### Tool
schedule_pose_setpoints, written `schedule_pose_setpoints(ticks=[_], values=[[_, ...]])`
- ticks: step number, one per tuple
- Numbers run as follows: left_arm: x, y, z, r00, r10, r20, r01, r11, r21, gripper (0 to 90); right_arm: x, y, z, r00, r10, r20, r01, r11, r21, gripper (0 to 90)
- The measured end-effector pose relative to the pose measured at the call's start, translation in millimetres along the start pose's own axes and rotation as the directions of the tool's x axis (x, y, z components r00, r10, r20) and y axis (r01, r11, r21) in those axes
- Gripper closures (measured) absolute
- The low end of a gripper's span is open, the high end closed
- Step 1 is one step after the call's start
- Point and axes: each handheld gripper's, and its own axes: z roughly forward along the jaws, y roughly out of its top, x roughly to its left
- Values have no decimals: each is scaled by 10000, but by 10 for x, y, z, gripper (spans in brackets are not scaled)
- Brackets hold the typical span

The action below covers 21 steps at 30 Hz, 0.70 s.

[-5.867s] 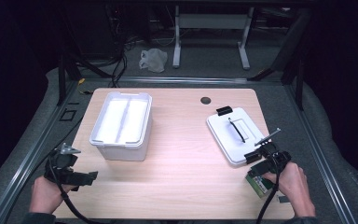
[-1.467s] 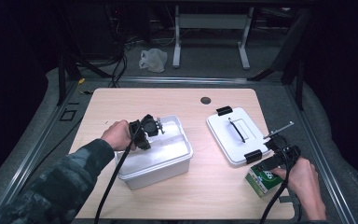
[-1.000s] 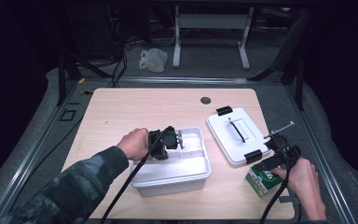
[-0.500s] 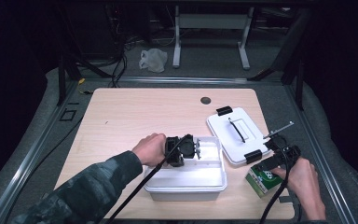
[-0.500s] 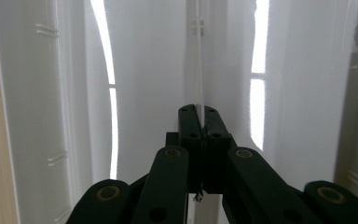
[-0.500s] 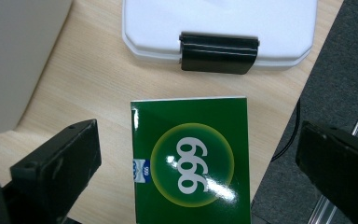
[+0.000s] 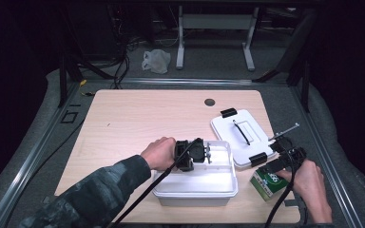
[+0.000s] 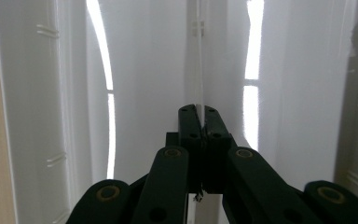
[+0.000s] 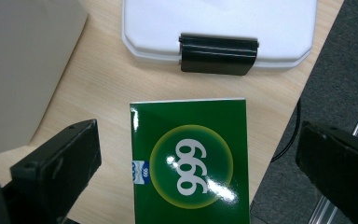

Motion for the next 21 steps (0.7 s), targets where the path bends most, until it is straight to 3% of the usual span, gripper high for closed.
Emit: schedule_pose_setpoints(ticks=[10,15,21], values=[[58,-22,-130,9997,-133,191,136,9998,-131,895,-12,-4,5,10000,64,-20,-64,10000,-8,0],[90,-32,-331,9991,-321,291,337,9980,-536,894,-13,-6,20,10000,75,-23,-75,10000,55,0],[78,-40,-525,9983,-566,154,574,9968,-558,894,-17,-11,29,10000,65,-35,-65,10000,72,0]])
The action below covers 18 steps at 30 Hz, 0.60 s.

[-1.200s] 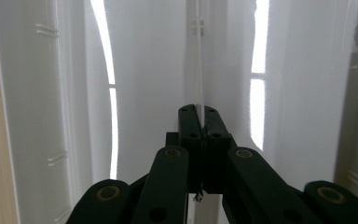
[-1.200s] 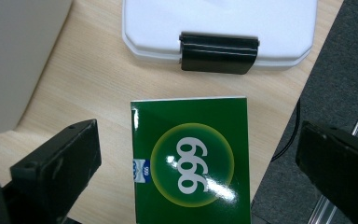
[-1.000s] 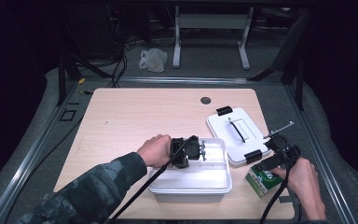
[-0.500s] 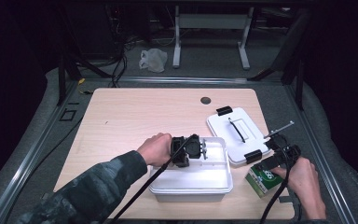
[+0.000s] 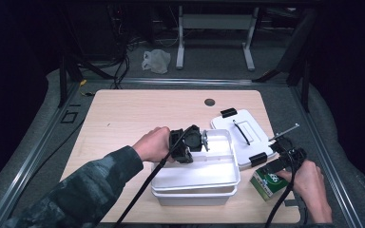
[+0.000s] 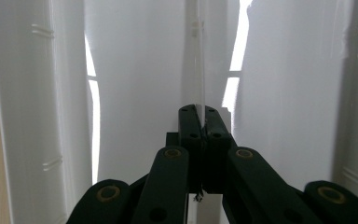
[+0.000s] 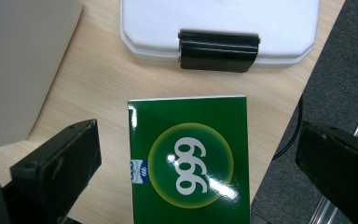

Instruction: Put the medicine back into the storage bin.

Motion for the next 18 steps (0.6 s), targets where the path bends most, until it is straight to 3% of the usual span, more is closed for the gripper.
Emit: schedule_pose_setpoints(ticks=[5,9,11,12,14,16,17,18], values=[[-13,-49,-100,9993,-274,-238,274,9996,23,894,-2,-2,0,10000,13,13,-13,10000,8,0],[6,-157,-192,9955,-868,-371,865,9962,-114,893,1,-1,-2,10000,5,-1,-5,10000,8,0],[27,-231,-255,9902,-1289,-533,1279,9915,-226,893,1,-1,-1,10000,11,-1,-11,10000,6,0],[46,-301,-315,9839,-1670,-640,1650,9857,-356,893,0,-1,1,10000,22,16,-22,10000,29,0],[55,-324,-339,9822,-1760,-652,1742,9842,-321,893,0,-1,3,10000,22,16,-23,10000,49,1],[70,-393,-389,9748,-2113,-716,2090,9772,-381,893,0,-1,6,10000,27,15,-28,10000,43,1],[80,-434,-420,9705,-2281,-782,2255,9734,-410,893,1,-1,5,10000,26,4,-27,10000,56,1],[88,-496,-462,9600,-2646,-918,2611,9641,-486,893,1,2,1,10000,9,-19,-9,10000,58,1]])
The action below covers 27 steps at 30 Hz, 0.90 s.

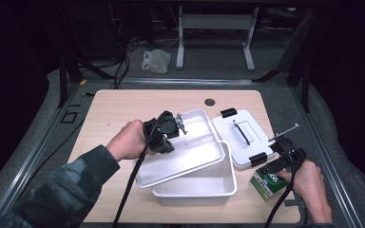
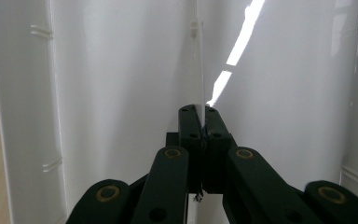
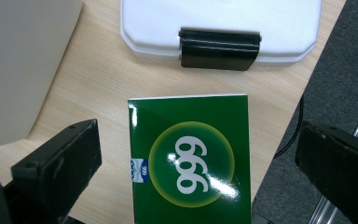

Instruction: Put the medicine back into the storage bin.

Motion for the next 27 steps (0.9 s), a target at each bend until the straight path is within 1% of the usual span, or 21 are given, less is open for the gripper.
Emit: schedule_pose_setpoints(ticks=[1,3,4,5,7,8,9,12,13,14,15,16,17,19,21,22,23,24,25,27], values=[[0,0,0,10000,0,0,0,10000,0,893,0,0,0,10000,0,0,0,10000,0,1],[28,-55,-39,9995,-309,-110,309,9995,-24,893,3,2,-2,10000,1,14,-1,10000,-25,1],[64,-112,-80,9985,-520,-196,519,9986,-53,893,5,3,-3,10000,9,29,-9,10000,-17,1],[64,-112,-80,9985,-520,-196,519,9986,-53,893,5,3,-3,10000,9,29,-9,10000,-17,1],[88,-161,-114,9969,-721,-301,719,9974,-64,893,6,-3,-1,10000,2,-25,-2,10000,11,2],[120,-223,-146,9940,-1023,-391,1020,9947,-108,893,7,-9,9,10000,37,44,-37,10000,22,2],[120,-223,-146,9940,-1023,-391,1020,9947,-108,893,7,-9,9,10000,37,44,-37,10000,22,2],[168,-324,-185,9889,-1395,-503,1390,9902,-136,893,6,-8,-3,10000,47,-2,-47,10000,10,2],[168,-324,-185,9889,-1395,-503,1390,9902,-136,893,6,-8,-3,10000,47,-2,-47,10000,10,2],[179,-352,-195,9876,-1482,-517,1477,9889,-137,893,9,-8,-4,10000,51,7,-51,10000,8,2],[194,-388,-204,9854,-1620,-530,1615,9868,-134,893,9,-8,-4,10000,51,7,-51,10000,8,2],[221,-449,-217,9815,-1823,-584,1815,9832,-194,893,9,-9,2,10000,45,2,-45,10000,63,2],[221,-449,-217,9815,-1823,-584,1815,9832,-194,893,9,-9,2,10000,45,2,-45,10000,63,2],[247,-502,-232,9775,-2007,-645,1998,9796,-202,893,9,-12,10,10000,51,21,-51,10000,62,3],[279,-569,-252,9722,-2214,-759,2199,9751,-272,893,6,-13,10,10000,58,15,-58,10000,65,3],[311,-636,-269,9696,-2336,-728,2311,9721,-404,892,2,-14,8,10000,51,18,-51,9999,87,4],[311,-636,-269,9696,-2336,-728,2311,9721,-404,892,2,-14,8,10000,51,18,-51,9999,87,4],[337,-694,-275,9668,-2444,-750,2418,9694,-429,891,0,-15,6,10000,56,6,-56,10000,76,5],[337,-694,-275,9668,-2444,-750,2418,9694,-429,892,0,-15,6,10000,56,6,-56,10000,76,5],[359,-764,-278,9600,-2653,-891,2623,9640,-444,892,-2,-17,6,10000,57,29,-58,10000,61,5]])
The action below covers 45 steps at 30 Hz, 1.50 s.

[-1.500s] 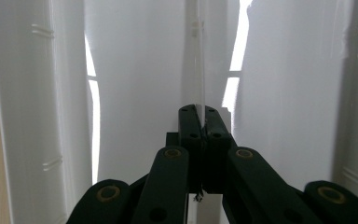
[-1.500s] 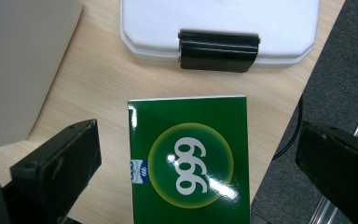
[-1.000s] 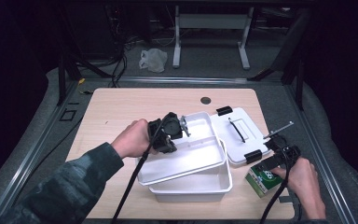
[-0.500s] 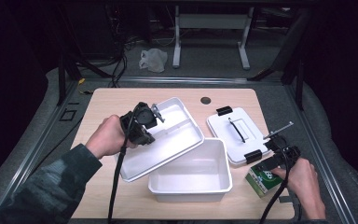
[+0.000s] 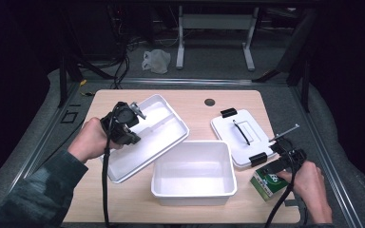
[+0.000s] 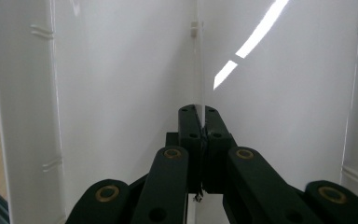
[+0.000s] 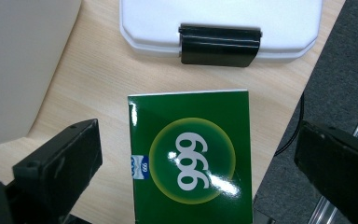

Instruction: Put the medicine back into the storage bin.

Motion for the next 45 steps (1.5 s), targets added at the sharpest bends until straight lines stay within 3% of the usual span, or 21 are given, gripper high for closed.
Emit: schedule_pose_setpoints(ticks=[6,13,14,16,17,18,19,20,21,23,24,28,29,30,32,33,34,37,38,44,45], values=[[154,-190,-15,9974,-702,-172,699,9975,-135,891,0,-1,5,10000,2,-7,-2,10000,42,5],[354,-425,22,9852,-1632,-525,1625,9866,-177,892,2,-3,6,10000,61,27,-61,10000,46,6],[405,-488,50,9781,-1968,-679,1959,9804,-192,891,0,-4,3,10000,87,9,-87,9999,59,6],[439,-524,65,9740,-2111,-825,2105,9775,-158,892,-3,-4,3,10000,75,4,-75,9999,72,6],[507,-602,106,9626,-2517,-1000,2516,9677,-133,892,-5,-6,2,10000,89,29,-89,10000,42,7],[507,-602,106,9626,-2517,-1000,2516,9677,-133,891,-5,-6,2,10000,89,29,-89,10000,42,7],[583,-692,162,9496,-2923,-1132,2929,9561,-121,891,-9,-6,-2,9999,107,24,-107,9999,82,7],[583,-692,162,9496,-2923,-1132,2929,9561,-121,891,-9,-6,-2,9999,107,24,-107,9999,82,7],[607,-722,183,9446,-3075,-1148,3077,9513,-160,892,-10,-6,-3,9999,109,30,-110,9999,78,7],[705,-836,272,9235,-3647,-1187,3653,9307,-173,892,-8,-5,-2,9999,118,27,-118,9999,80,7],[705,-836,272,9235,-3647,-1187,3653,9307,-173,892,-8,-5,-2,9999,118,27,-118,9999,80,7],[826,-959,407,8936,-4322,-1212,4337,9009,-145,892,-4,-3,3,9999,104,8,-104,9999,71,7],[892,-1018,500,8744,-4693,-1235,4722,8815,-63,892,-4,-3,2,10000,98,13,-98,9999,66,8],[892,-1018,500,8744,-4693,-1235,4722,8815,-63,892,-4,-3,2,10000,98,13,-98,9999,66,8],[951,-1075,593,8596,-4939,-1307,4993,8664,100,892,-6,-6,0,9999,119,37,-119,9999,56,8],[1005,-1135,706,8328,-5354,-1403,5415,8407,65,892,-9,-6,1,9999,131,44,-131,9999,51,9],[1005,-1135,706,8328,-5354,-1403,5415,8407,65,892,-9,-6,1,9999,131,44,-131,9999,51,9],[1083,-1215,878,7991,-5810,-1547,5917,8055,312,891,-12,-3,0,9999,115,18,-115,9999,97,9],[1108,-1250,943,7791,-6054,-1628,6168,7866,265,892,-9,-4,3,9999,118,46,-118,9999,59,9],[1168,-1365,1195,7257,-6648,-1774,6817,7296,546,891,-16,-7,12,9999,136,36,-136,9999,103,9],[1171,-1376,1237,7192,-6694,-1861,6890,7217,670,891,-13,-6,14,9999,145,30,-146,9998,111,9]])
